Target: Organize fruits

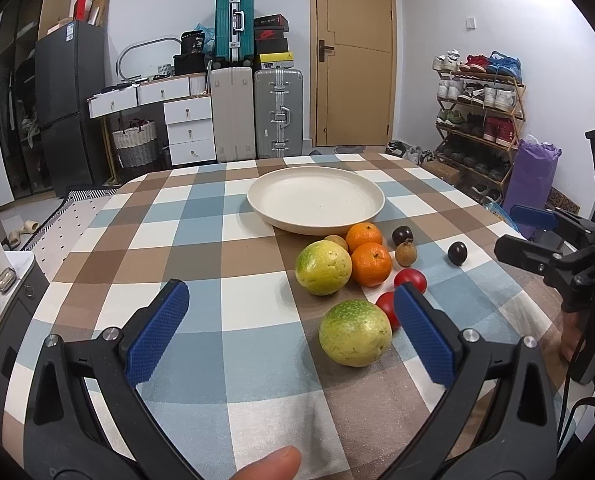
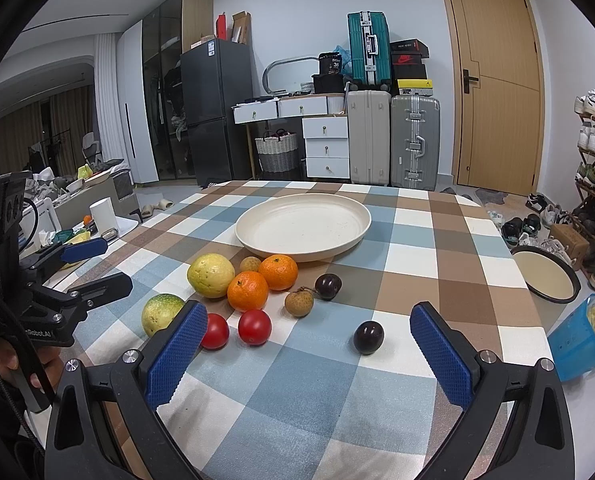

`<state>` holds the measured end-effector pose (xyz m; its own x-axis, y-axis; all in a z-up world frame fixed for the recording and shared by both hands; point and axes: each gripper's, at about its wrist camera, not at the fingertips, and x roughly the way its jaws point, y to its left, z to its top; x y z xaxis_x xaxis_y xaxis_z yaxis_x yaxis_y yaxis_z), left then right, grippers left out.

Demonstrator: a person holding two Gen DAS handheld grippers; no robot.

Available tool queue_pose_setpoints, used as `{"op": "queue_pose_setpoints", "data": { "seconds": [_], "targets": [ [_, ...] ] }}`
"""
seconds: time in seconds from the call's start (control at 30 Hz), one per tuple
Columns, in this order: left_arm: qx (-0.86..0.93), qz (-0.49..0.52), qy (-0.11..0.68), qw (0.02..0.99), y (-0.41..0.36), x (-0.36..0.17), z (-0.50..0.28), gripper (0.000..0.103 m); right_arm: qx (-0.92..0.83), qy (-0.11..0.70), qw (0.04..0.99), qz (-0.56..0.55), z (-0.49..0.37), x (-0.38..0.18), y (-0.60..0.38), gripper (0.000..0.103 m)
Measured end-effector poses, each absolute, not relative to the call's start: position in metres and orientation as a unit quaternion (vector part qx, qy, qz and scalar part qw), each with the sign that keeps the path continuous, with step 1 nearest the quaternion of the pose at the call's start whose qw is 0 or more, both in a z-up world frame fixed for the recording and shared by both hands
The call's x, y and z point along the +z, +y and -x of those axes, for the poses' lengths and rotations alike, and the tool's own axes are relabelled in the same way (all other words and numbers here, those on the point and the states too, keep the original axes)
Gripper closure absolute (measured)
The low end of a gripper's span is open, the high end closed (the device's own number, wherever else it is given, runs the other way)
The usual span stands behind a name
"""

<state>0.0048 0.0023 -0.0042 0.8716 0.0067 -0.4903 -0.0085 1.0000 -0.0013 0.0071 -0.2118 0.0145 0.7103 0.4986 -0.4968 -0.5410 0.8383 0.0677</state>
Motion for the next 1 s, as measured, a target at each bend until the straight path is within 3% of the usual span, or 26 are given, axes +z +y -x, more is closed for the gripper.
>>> {"op": "queue_pose_setpoints", "data": {
  "seconds": [0.43,1.0],
  "targets": [
    [0.003,-0.001,0.254,0.967,0.003,-0.003,-0.004,0.001,0.263,0.266,0.926,0.048,-0.011,0.012,-0.21,0.0],
    [-0.024,-0.009,0.328,0.944,-0.005,-0.017,-0.024,0.005,0.223,0.368,0.899,0.083,-0.041,-0.01,-0.201,0.0]
  ]
}}
